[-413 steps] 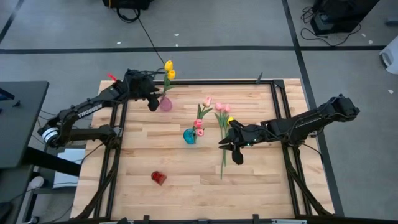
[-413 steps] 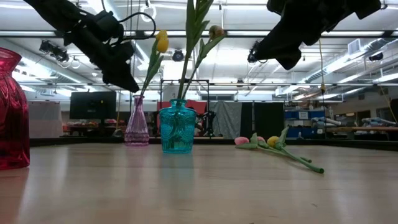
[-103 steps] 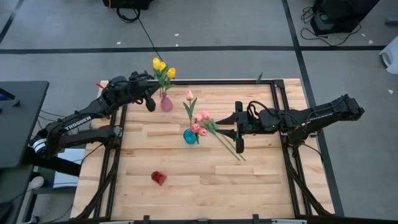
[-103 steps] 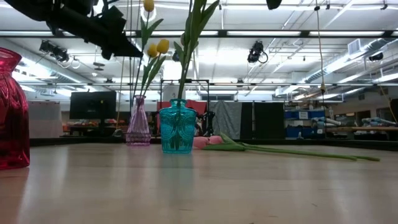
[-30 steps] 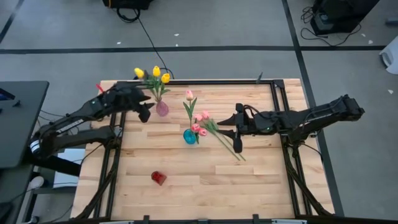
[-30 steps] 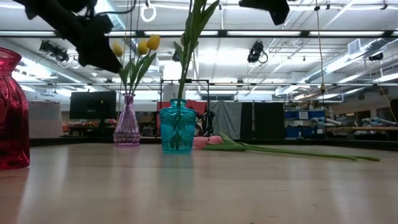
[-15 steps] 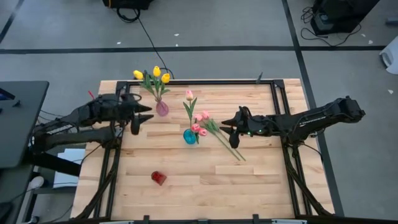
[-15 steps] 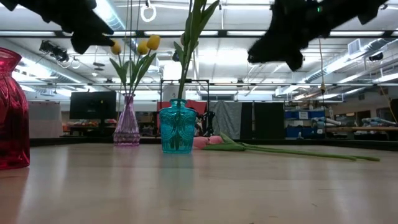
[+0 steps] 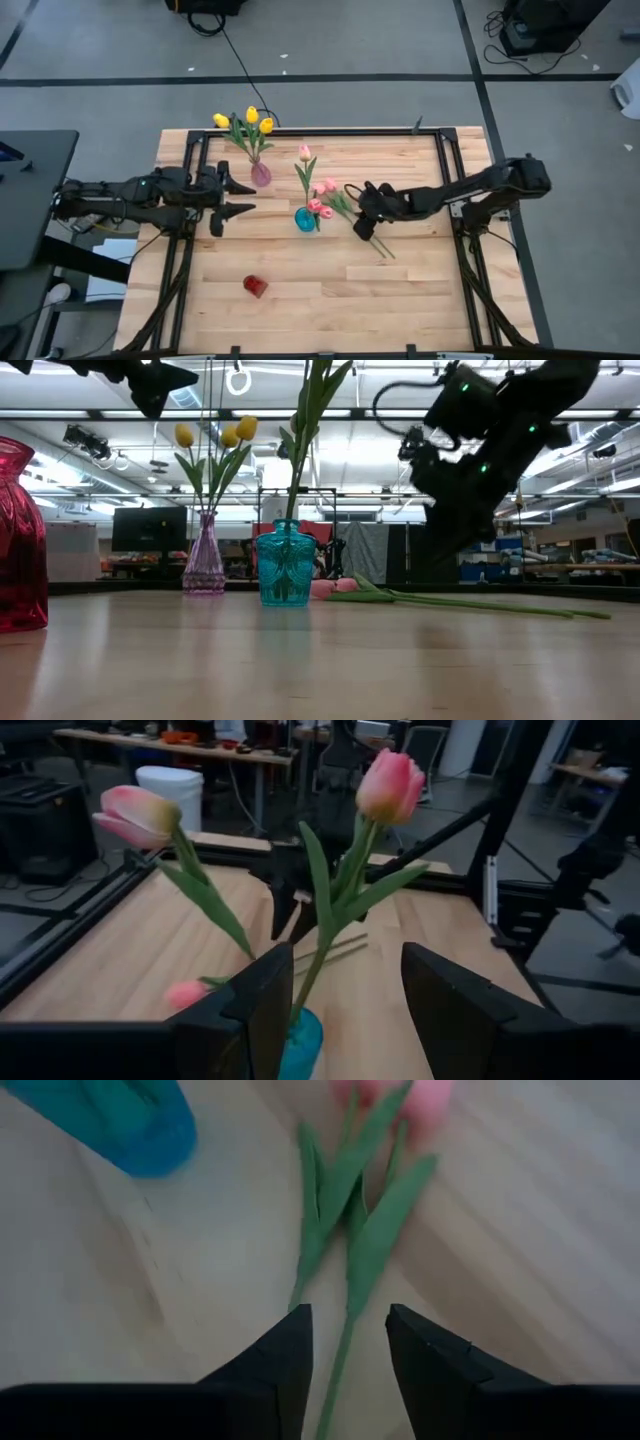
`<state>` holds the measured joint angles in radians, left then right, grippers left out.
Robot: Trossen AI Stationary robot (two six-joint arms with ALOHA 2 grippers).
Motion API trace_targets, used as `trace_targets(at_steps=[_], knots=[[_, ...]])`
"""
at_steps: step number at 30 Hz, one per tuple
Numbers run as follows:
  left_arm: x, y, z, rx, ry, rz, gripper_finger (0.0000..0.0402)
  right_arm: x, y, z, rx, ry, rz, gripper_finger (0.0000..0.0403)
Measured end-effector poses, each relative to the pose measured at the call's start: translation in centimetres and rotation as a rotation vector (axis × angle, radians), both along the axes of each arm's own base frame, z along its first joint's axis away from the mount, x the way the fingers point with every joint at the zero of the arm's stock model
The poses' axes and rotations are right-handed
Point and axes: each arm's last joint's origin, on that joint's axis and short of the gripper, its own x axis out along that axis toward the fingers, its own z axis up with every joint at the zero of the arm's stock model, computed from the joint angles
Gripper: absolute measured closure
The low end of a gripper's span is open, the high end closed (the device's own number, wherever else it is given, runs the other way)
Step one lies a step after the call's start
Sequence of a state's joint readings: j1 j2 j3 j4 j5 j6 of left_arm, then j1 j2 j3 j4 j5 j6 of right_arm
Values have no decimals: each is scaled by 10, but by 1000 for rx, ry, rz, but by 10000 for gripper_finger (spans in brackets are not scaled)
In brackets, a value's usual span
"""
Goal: Sort flowers into vase by color
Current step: Put the pink flower into the red flower vase
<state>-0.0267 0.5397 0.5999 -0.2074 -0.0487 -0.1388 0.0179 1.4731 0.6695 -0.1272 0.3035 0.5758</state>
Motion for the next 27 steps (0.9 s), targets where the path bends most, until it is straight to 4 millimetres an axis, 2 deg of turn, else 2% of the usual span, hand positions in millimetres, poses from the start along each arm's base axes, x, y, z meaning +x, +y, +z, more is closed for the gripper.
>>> trace_targets(at_steps=[6,15,19,24,27], knots=[[1,0,0,3,-3,14,209,10,-7,-19,68,82,21,274],[0,1,-1,2,9,29,209,21,-8,-33,-26,155,65,294],[1,1,-1,5,10,50,209,22,-9,-40,-49,182,55,320],[1,1,-1,5,10,57,209,21,-9,-36,-43,177,51,388],[1,1,-1,-13,8,60,209,16,-10,-25,-55,165,41,388]])
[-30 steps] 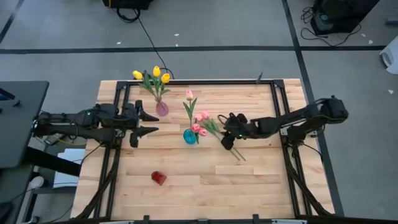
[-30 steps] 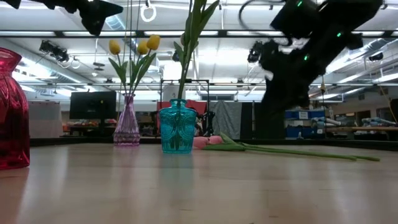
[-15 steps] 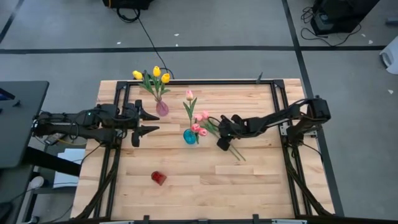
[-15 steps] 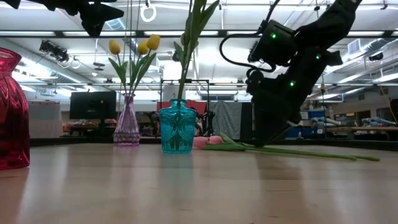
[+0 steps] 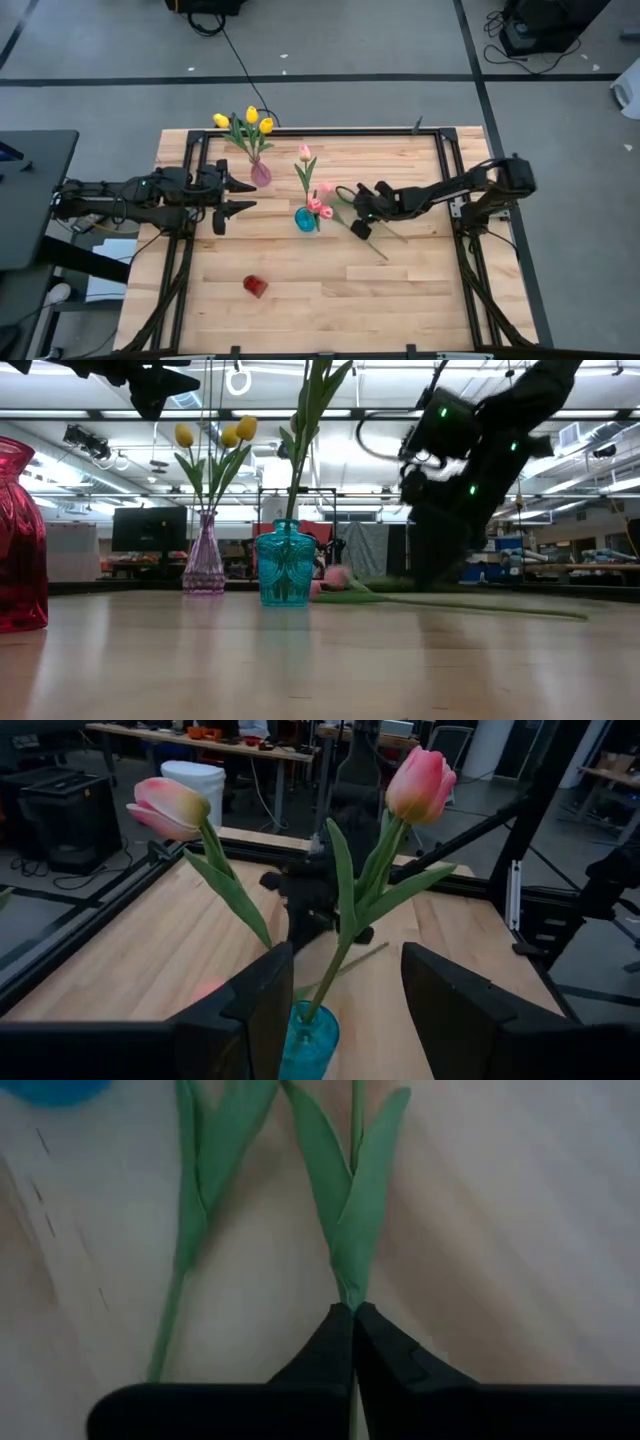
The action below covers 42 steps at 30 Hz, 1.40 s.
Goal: Sort flowers into vase by color
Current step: Put the pink flower into the red flower vase
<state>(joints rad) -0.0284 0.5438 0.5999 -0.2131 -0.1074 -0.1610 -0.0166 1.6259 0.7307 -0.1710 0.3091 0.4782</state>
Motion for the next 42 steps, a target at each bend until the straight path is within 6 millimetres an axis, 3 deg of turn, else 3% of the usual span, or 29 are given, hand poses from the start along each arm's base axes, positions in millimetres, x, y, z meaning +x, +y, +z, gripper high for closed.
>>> trace_targets(at_steps=[7,15,19,22,31,37,42], knots=[[3,0,7,15,-71,-6,209,-24,0,60,-105,-145,-60,396],[34,-2,17,-19,-135,-30,209,-49,24,160,-249,-732,137,395],[49,-1,41,43,-157,-21,209,-60,29,198,-336,-1010,261,395],[61,3,63,79,-170,1,209,-62,25,222,-373,-1092,300,395],[107,8,98,166,-84,-40,209,-9,26,254,-349,-1109,463,395],[127,6,102,179,-75,-123,209,28,31,262,-327,-1112,538,395],[135,3,105,172,-120,-233,209,45,37,266,-312,-1120,568,395]])
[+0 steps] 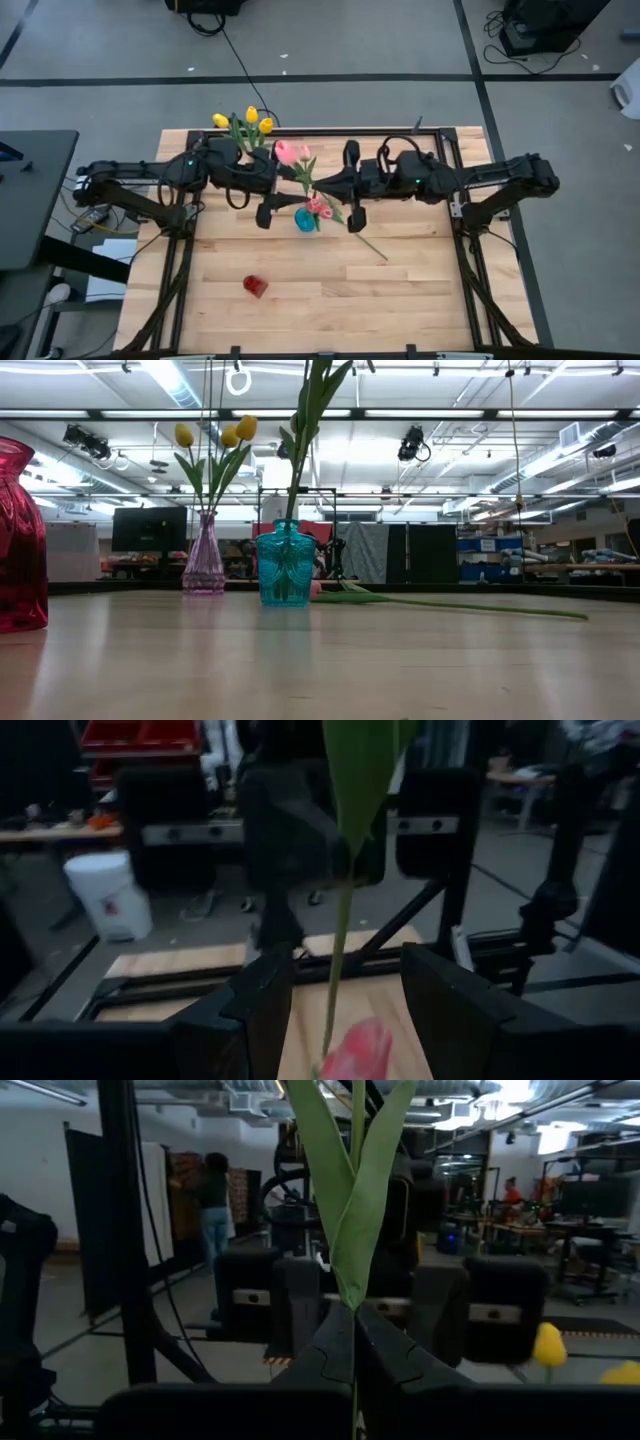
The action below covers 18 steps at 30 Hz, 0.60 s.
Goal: Sort flowers into vase by color
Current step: Put the pink flower into the red flower vase
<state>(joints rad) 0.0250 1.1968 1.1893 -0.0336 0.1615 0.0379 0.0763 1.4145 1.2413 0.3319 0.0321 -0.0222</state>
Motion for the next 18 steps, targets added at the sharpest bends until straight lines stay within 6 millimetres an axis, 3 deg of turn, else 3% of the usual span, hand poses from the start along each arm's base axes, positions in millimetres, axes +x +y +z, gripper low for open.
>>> trace_targets(at_steps=[9,18], knots=[[4,-1,1,0,-26,-11,215,13,2,-3,-2,26,1,395],[4,0,2,12,-45,8,306,16,0,-6,-7,35,-15,393]])
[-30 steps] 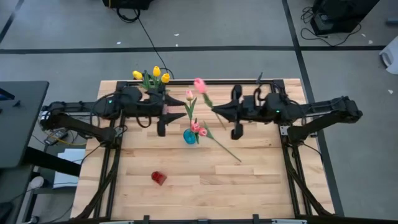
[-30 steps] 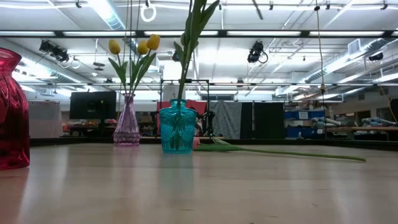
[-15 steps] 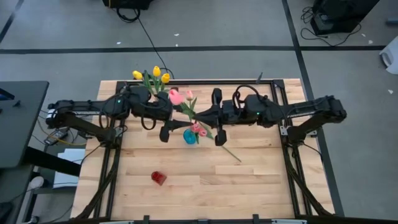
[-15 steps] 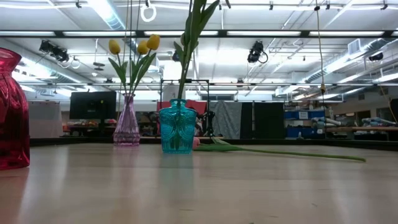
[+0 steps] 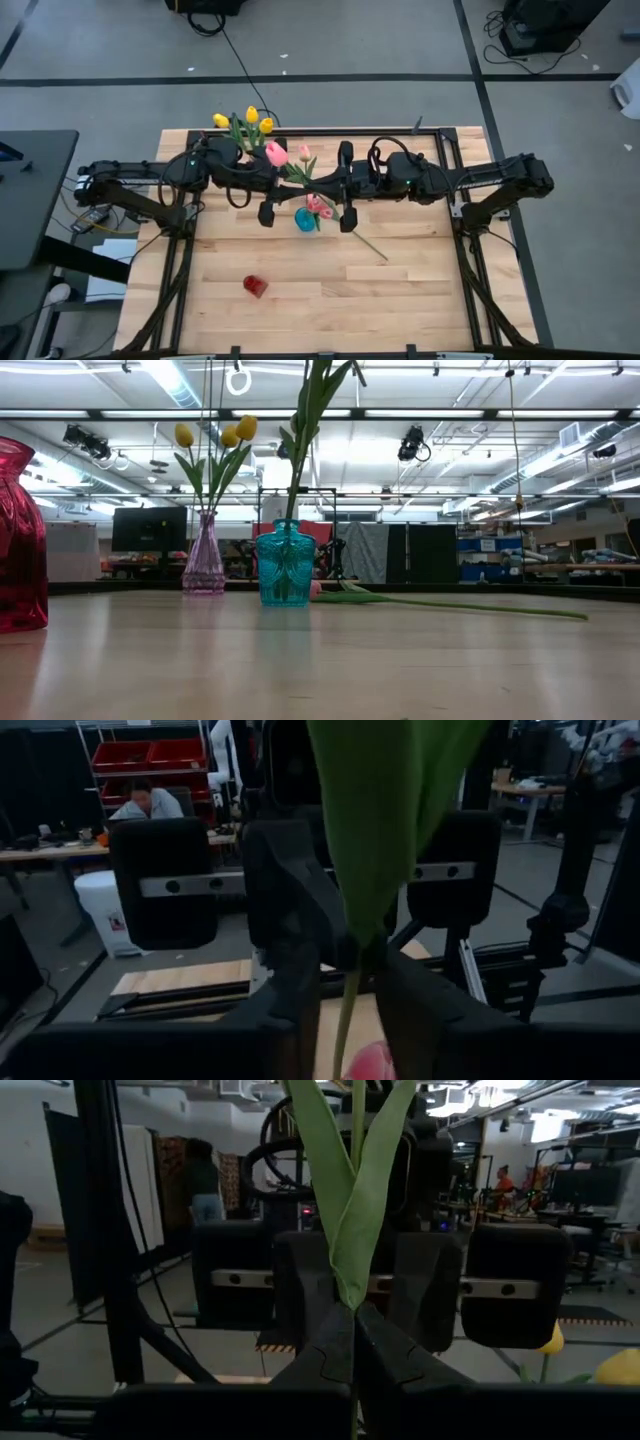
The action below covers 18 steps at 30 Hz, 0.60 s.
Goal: Sort flowers into vase by color
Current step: Put the pink flower into the red flower vase
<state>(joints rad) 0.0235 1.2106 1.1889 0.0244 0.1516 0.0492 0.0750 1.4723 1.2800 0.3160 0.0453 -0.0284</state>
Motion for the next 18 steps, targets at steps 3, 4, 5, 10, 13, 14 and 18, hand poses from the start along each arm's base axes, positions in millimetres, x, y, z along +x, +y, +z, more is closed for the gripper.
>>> trace_targets(at_steps=[3,4,5,10,13,14,18], knots=[[0,0,-1,15,9,1,341,0,0,1,2,-6,-8,390],[0,0,-1,23,12,0,350,0,0,1,3,-8,-12,389],[0,0,-1,27,13,-1,355,0,0,1,2,-7,-15,388],[0,0,-2,28,16,-1,362,0,0,1,7,-9,-12,387],[0,0,-2,47,14,-1,362,0,0,1,8,-9,-12,387],[0,0,-2,53,13,0,363,0,0,1,8,-10,-12,387],[0,0,-1,57,10,0,383,0,0,1,9,-11,-4,386]])
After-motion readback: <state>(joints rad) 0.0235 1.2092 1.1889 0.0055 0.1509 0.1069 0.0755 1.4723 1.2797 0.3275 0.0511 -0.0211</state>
